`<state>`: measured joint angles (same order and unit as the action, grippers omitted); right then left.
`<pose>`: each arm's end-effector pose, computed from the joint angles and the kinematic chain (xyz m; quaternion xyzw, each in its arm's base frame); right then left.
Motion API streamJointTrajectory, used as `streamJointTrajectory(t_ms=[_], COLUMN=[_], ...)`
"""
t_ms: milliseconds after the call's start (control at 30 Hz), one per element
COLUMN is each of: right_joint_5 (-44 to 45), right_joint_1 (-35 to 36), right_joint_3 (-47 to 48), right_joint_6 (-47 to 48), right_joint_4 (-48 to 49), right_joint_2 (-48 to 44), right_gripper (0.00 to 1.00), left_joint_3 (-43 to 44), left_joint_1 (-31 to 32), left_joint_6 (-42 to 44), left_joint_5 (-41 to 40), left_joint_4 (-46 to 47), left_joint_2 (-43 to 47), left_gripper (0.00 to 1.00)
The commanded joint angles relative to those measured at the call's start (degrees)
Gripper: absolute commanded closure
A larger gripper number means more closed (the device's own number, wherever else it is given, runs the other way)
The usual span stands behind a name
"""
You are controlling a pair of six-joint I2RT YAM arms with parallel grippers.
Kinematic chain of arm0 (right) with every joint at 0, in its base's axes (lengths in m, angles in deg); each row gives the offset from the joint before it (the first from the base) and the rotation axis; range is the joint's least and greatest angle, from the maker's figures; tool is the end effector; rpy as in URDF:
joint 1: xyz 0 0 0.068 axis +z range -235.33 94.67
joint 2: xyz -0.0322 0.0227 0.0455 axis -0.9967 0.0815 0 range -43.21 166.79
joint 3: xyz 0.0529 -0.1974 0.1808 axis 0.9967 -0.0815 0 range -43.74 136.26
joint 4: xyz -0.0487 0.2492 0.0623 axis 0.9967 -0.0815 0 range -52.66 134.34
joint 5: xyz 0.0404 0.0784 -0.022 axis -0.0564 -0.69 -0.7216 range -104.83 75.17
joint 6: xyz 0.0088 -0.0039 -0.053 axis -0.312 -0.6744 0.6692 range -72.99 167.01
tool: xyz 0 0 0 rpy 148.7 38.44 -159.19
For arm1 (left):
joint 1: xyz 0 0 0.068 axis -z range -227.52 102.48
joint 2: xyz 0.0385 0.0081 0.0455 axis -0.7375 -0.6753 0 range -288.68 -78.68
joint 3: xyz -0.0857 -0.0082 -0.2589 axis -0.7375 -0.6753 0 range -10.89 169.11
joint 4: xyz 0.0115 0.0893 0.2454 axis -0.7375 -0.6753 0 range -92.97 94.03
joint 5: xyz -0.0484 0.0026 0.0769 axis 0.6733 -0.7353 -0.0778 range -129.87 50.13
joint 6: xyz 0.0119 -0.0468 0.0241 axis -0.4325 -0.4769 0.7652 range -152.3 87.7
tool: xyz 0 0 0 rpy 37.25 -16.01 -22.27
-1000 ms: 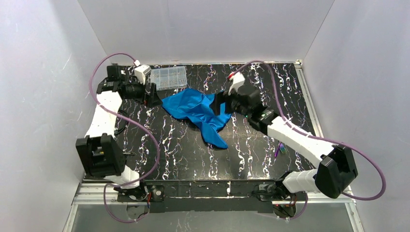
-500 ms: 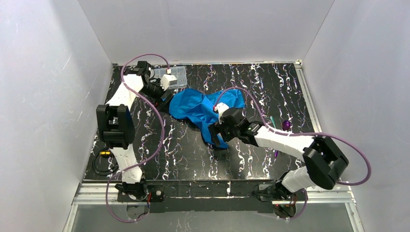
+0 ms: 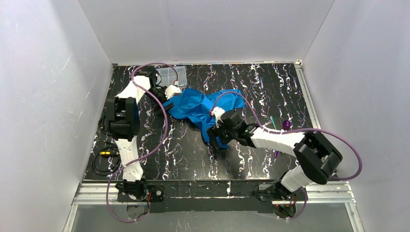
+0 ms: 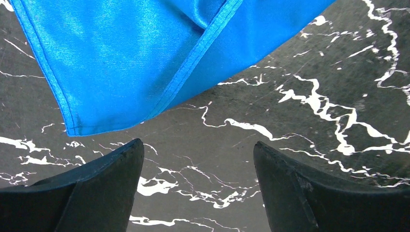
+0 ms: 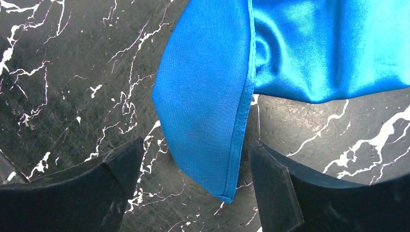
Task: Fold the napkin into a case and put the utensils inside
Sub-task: Pick up the crumpled napkin from the center of the board.
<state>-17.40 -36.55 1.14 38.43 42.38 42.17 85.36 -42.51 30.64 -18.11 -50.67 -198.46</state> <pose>0.1996 0.2304 0.1893 -0.3229 0.8561 0.2113 0.3437 0.4187 -0.0500 0.1950 0.5619 0.7993 -0.1155 0.1790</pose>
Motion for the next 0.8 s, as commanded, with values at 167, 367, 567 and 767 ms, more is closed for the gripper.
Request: streamJointTrajectory(t_ms=[167,367,567,767], right_joint_5=[-0.02,0.55,3.72,8.9], right_joint_1=[0.22,0.36,1.11,1.84], right_joint_3=[-6.51,-6.21,-3.77,-2.93], right_joint_6=[-1.78,-2.03,0.86,2.91], right_joint_4=[15.48,17.45,12.27,6.98], right_joint_2=[-0.97,0.9,-1.5,-8.46], right_gripper=[0.28,0.53,0.92,0.99], left_joint_3=[-5.31,-8.18,-12.55,-15.46], left_joint_1=[1.05,1.06,1.05,1.05], left_joint_6=[1.34,-1.79,-7.46,-10.01], left_joint_5=[-5.31,-4.18,-1.6,1.34], left_joint_4=[5.58,6.27,7.31,7.32], left_joint_2=[1.23,5.33,14.75,25.01], left_gripper=[0.46,0.95,1.0,1.0])
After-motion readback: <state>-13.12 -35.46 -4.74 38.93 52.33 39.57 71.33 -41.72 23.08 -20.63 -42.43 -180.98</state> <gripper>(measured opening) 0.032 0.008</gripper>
